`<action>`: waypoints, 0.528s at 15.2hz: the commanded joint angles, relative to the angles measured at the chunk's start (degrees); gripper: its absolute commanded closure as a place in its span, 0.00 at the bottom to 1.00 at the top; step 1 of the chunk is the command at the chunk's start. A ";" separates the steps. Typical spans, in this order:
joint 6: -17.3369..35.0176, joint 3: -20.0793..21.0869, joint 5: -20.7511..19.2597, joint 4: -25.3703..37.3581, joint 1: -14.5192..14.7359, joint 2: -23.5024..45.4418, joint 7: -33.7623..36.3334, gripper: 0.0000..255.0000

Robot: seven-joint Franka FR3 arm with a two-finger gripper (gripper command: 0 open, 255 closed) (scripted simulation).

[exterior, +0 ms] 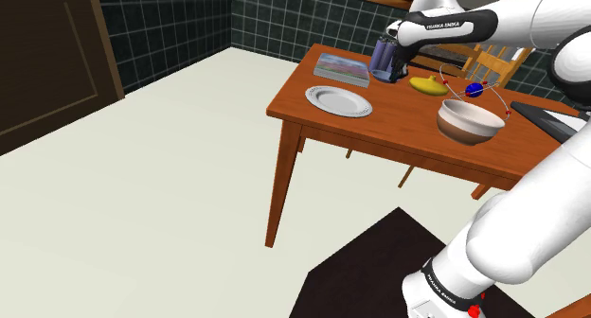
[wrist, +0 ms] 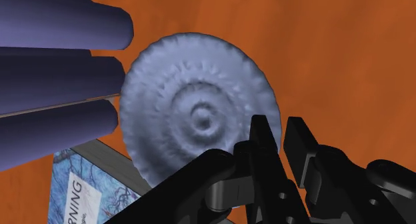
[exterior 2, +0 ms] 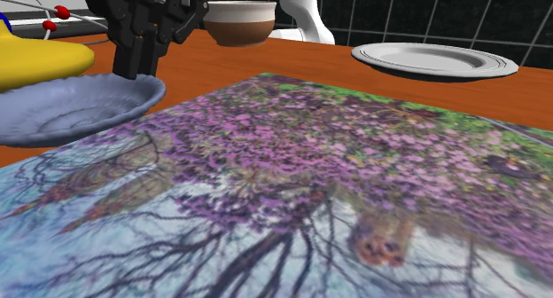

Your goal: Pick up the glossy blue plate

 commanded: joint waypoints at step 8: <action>-5.95 0.20 1.12 6.26 0.26 0.25 -1.77 1.00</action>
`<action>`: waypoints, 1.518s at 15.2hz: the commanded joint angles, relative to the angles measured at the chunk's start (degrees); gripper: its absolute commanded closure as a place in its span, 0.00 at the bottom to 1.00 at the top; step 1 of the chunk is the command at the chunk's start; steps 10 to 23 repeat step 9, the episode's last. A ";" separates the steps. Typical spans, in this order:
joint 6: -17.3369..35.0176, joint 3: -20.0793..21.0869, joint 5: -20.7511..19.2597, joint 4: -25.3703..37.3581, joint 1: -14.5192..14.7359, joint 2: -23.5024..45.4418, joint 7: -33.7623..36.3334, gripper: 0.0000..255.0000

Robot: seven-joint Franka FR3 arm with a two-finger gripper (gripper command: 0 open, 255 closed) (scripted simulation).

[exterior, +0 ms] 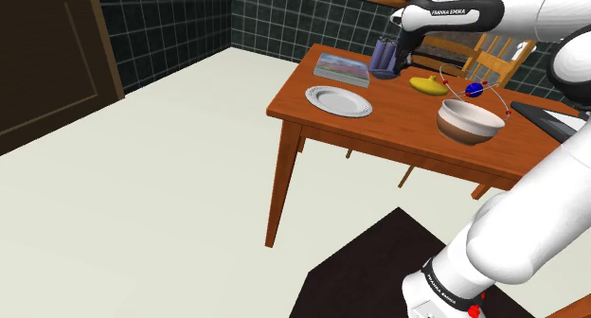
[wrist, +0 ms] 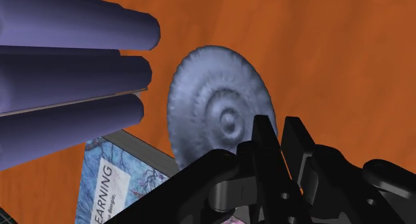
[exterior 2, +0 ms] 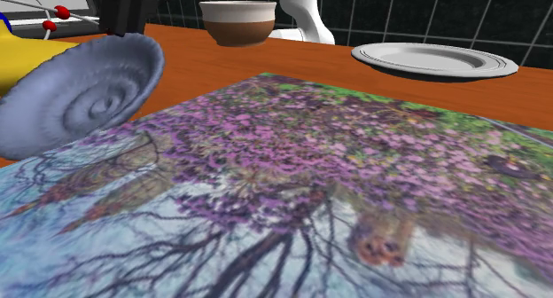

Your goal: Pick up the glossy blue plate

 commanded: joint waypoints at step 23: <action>-6.06 0.01 1.37 7.14 0.12 0.96 -2.04 1.00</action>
